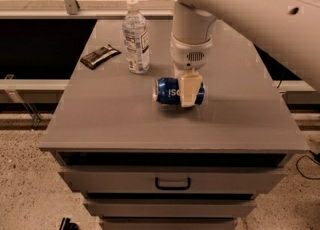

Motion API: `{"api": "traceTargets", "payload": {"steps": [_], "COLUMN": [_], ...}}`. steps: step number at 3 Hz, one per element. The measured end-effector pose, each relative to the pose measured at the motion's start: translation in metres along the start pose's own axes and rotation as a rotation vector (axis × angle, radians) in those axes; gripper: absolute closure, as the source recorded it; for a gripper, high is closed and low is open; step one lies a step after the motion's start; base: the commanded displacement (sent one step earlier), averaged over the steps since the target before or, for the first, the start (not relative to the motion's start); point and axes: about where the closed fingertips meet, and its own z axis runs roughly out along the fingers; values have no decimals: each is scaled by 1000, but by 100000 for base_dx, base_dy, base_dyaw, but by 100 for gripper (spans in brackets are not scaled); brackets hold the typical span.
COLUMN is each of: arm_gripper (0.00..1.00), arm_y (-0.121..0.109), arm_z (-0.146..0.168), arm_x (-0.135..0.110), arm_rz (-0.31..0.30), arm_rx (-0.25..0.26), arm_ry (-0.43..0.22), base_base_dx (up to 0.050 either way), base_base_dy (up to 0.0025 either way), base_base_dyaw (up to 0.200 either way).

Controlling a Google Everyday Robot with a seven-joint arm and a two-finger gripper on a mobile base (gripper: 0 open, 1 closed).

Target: Knock pepsi can over

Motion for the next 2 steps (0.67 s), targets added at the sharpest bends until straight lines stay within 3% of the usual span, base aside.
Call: {"api": "traceTargets", "payload": {"steps": [1,2], "arm_gripper": [11,0], "arm_y": [-4,-8], "arm_z": [0,1], "arm_x": [-2,-4], "arm_rz": [10,9], "arm_rx": [17,29], "arm_ry": [-9,-14], "base_base_dx": [0,0], "base_base_dy": [0,0], "base_base_dyaw": [0,0]}}
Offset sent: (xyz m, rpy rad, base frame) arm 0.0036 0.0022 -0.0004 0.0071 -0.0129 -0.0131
